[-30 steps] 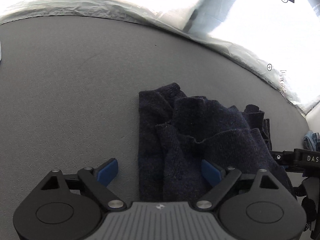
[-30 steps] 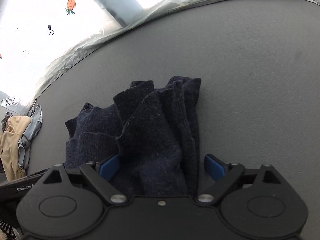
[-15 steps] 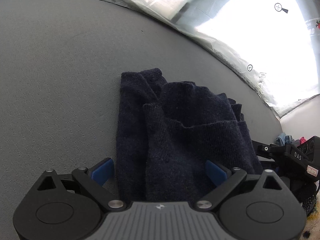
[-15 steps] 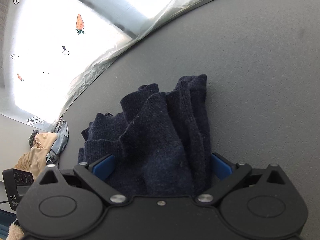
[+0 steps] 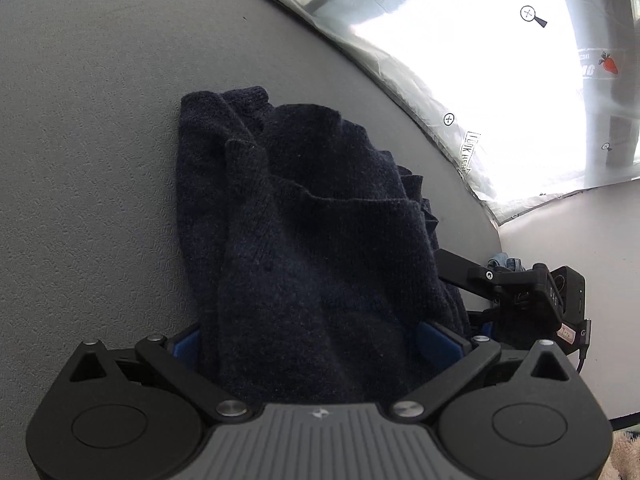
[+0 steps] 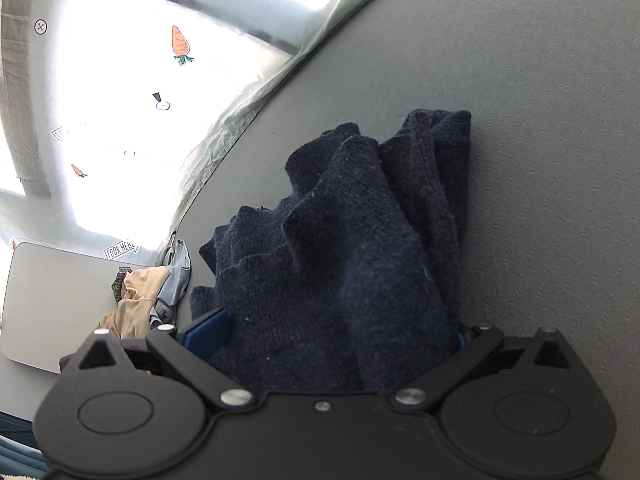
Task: Fold clothes
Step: 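Grasp the folded sweater bundle with both tools and lift it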
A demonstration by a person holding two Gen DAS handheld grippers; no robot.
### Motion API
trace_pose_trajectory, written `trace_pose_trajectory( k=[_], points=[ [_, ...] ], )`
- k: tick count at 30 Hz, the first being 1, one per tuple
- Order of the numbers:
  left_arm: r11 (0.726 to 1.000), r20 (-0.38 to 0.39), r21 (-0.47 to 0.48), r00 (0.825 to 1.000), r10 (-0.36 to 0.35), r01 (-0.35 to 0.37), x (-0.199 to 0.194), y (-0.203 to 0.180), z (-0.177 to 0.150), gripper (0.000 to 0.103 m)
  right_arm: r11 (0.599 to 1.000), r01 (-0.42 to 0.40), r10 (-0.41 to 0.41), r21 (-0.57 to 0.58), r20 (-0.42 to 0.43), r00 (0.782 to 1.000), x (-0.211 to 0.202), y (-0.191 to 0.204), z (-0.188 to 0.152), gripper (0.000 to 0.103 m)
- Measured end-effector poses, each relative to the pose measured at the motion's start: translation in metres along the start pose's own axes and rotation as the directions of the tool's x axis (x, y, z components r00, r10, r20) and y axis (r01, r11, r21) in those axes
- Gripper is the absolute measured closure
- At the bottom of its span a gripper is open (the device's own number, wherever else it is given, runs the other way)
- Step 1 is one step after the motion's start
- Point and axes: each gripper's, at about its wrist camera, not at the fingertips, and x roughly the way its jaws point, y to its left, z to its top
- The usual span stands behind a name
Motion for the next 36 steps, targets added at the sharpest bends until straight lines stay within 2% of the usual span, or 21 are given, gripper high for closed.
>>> trace_pose_trajectory(
  k=[2, 6, 13, 19, 25, 30, 36],
  points=[
    [1.000, -0.004, -0.002, 1.000, -0.018, 0.018, 0.003, -0.003, -0.003, 0.001, 1.000, -0.003, 0.003, -0.003, -0.006, 1.000, 0.001, 0.003, -0.003, 0.000],
    [0.998, 0.001, -0.031, 0.999, -0.050, 0.050, 0.006, -0.003, -0.006, 0.001, 0.996, -0.066, 0.067, 0.054, -0.020, 0.998, 0.003, -0.002, -0.007, 0.000],
    [0.999, -0.025, -0.014, 0.999, -0.040, 0.039, 0.008, -0.018, -0.013, 0.001, 0.979, -0.151, 0.156, 0.135, -0.026, 0.987, -0.005, -0.008, -0.019, 0.000],
    [1.000, -0.033, 0.018, 0.999, -0.021, 0.022, 0.001, -0.035, -0.025, 0.001, 0.948, -0.214, 0.217, 0.237, 0.012, 0.976, -0.019, -0.016, -0.038, 0.000],
    [0.998, -0.013, 0.041, 0.999, -0.053, 0.053, -0.018, -0.052, -0.048, 0.002, 0.940, -0.233, 0.228, 0.250, 0.052, 0.972, -0.047, -0.009, -0.068, 0.000],
    [0.991, 0.017, 0.086, 0.994, -0.106, 0.104, -0.040, -0.073, -0.068, 0.002, 0.940, -0.244, 0.225, 0.239, 0.104, 0.969, -0.080, 0.002, -0.094, 0.000],
    [0.970, 0.017, 0.165, 0.983, -0.183, 0.178, -0.057, -0.104, -0.085, 0.002, 0.938, -0.256, 0.210, 0.231, 0.209, 0.955, -0.132, 0.015, -0.124, 0.000]
  ],
)
